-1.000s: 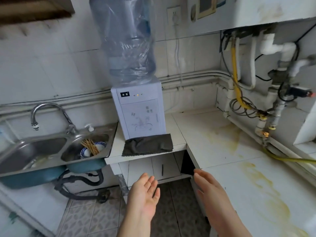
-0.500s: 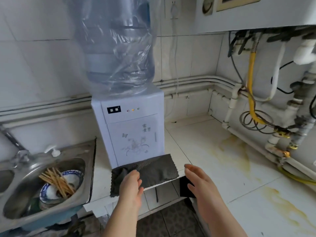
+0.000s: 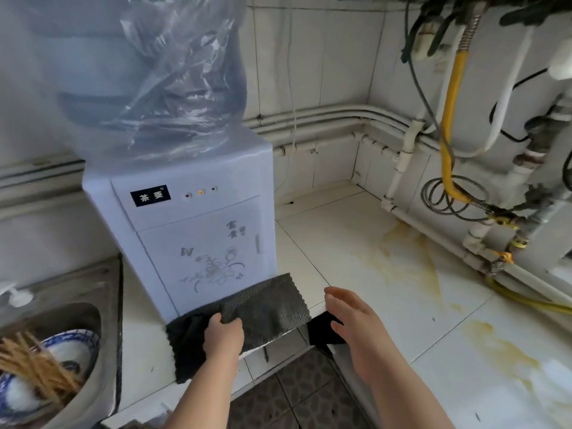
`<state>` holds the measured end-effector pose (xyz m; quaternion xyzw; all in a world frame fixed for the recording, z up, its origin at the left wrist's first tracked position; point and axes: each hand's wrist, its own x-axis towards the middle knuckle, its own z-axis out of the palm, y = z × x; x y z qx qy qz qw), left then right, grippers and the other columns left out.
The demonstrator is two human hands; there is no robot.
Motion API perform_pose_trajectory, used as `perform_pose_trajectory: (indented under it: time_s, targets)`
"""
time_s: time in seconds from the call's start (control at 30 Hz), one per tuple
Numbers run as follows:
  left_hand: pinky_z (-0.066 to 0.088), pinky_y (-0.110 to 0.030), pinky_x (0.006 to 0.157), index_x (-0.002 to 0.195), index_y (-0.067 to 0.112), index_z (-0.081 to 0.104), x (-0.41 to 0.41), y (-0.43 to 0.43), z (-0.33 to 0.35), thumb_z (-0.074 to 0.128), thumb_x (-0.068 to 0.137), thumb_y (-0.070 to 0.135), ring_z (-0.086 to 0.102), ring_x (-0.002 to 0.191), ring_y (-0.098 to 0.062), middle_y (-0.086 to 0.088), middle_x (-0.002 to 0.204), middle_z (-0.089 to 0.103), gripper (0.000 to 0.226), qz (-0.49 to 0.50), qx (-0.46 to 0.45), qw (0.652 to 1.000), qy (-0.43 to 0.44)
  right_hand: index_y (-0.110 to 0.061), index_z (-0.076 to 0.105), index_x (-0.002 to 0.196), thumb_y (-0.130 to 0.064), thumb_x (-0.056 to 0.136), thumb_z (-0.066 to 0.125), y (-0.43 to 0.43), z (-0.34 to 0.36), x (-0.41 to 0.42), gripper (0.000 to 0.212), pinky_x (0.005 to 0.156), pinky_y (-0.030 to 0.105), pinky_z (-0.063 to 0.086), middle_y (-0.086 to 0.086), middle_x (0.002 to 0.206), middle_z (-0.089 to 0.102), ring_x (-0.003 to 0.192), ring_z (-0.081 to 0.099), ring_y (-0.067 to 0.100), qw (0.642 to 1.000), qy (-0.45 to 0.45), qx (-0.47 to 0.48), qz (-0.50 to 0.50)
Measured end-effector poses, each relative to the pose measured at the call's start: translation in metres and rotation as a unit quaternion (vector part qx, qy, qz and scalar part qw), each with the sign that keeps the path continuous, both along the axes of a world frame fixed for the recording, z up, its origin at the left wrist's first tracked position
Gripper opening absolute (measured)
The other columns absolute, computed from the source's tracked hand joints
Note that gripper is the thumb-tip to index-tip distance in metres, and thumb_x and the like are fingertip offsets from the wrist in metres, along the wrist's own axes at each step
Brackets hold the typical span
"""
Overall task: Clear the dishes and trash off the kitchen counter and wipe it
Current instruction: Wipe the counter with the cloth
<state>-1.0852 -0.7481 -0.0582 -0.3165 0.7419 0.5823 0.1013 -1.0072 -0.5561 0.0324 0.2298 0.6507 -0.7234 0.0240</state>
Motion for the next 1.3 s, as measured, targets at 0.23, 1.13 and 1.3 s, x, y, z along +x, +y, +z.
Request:
perform_pose_trajectory:
  time_s: [0.23, 1.13, 1.3]
  targets:
    - [0.039, -0.046, 0.108, 0.151, 0.014, 0.022, -0.042, 0.06, 0.005, 0.049, 0.097, 0.016, 0.04, 0.133, -0.034, -0.012, 0.152, 0.032, 0.061, -0.07, 0.026, 0.997, -0.005, -0.027, 0.064, 0.105, -0.026, 0.092, 0.059, 0.03, -0.016, -0.048, 0.014, 0.103, 0.036, 0.041, -0.01, 0.11, 0.062, 0.107, 0.054, 0.012, 1.0, -0.016, 0.003, 0.006]
    - [0.043, -0.026, 0.086, 0.125, 0.018, 0.058, -0.216, 0.245, -0.015, 0.042, 0.098, 0.009, 0.058, 0.112, -0.019, 0.0, 0.12, 0.063, 0.033, -0.218, -0.137, 0.959, 0.116, -0.02, 0.061, 0.124, -0.042, 0.07, 0.059, 0.124, -0.122, -0.211, 0.058, 0.098, 0.043, 0.046, 0.008, 0.13, 0.06, 0.117, 0.06, 0.029, 0.815, -0.051, 0.564, 0.124]
    - [0.046, -0.029, 0.093, 0.124, 0.019, 0.059, -0.254, 0.251, -0.027, 0.044, 0.096, 0.008, 0.053, 0.119, -0.019, -0.003, 0.126, 0.06, 0.034, -0.25, -0.17, 0.942, 0.149, -0.027, 0.054, 0.133, -0.059, 0.081, 0.039, 0.126, -0.127, -0.247, 0.062, 0.115, 0.045, 0.008, 0.004, 0.145, 0.046, 0.137, 0.039, 0.028, 0.8, -0.064, 0.564, 0.196]
